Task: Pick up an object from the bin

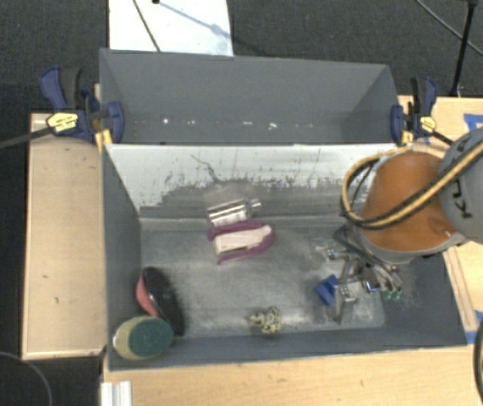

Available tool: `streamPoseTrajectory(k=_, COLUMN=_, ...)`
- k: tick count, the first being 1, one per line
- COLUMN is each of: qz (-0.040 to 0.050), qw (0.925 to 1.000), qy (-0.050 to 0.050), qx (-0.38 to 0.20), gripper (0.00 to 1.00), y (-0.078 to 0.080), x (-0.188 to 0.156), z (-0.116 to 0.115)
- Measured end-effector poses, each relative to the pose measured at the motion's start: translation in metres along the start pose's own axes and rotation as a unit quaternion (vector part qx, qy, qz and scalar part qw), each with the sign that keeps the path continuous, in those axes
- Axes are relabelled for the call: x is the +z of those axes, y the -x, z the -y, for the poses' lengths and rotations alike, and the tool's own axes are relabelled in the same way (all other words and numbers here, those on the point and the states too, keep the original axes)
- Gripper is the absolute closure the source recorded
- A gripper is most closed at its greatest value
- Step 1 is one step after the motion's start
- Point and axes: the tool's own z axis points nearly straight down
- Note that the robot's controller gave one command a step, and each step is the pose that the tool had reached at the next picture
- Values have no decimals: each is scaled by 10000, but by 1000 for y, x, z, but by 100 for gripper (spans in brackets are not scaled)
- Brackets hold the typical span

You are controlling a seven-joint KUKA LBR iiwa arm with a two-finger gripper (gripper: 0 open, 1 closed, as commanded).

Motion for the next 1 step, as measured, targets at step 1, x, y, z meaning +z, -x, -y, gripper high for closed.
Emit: streamPoseTrajectory(k=1, qz=30, qw=10000, qy=4, qx=-16, gripper=100, y=3, x=-3, z=-3)
